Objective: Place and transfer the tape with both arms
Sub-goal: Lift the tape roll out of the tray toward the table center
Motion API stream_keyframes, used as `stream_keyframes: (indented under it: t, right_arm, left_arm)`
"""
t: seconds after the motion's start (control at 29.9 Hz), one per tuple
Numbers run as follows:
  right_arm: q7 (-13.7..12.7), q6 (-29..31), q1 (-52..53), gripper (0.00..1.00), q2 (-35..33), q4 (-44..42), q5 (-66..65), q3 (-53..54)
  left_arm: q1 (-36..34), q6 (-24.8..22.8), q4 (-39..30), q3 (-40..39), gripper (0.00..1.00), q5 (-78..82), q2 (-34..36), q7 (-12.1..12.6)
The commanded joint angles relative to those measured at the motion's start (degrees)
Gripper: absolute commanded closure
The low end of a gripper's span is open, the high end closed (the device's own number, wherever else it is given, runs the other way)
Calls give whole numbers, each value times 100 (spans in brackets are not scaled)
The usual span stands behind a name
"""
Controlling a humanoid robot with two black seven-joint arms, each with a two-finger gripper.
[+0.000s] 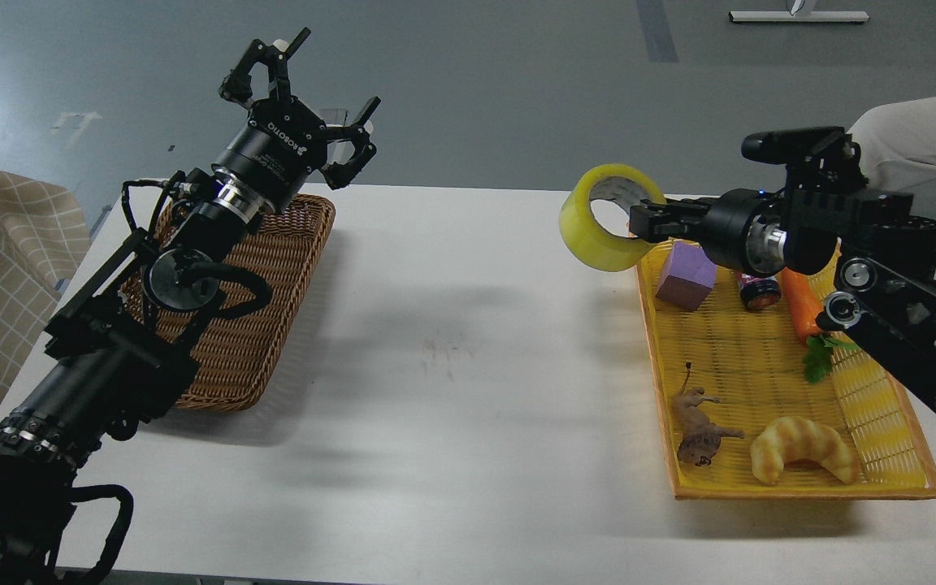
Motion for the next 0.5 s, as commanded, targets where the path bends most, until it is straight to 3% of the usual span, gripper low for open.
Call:
stream_keyframes:
  t: [0.0, 0.47]
  right_arm:
    - [1, 0, 219, 100, 398, -308, 0, -273]
    - [1, 0, 448, 100, 1620, -1415, -35, -1029]
  left_arm:
    - [-8, 0, 0, -1, 2, 0, -1, 1]
    - [1, 0, 0, -1, 2, 0, -9, -8]
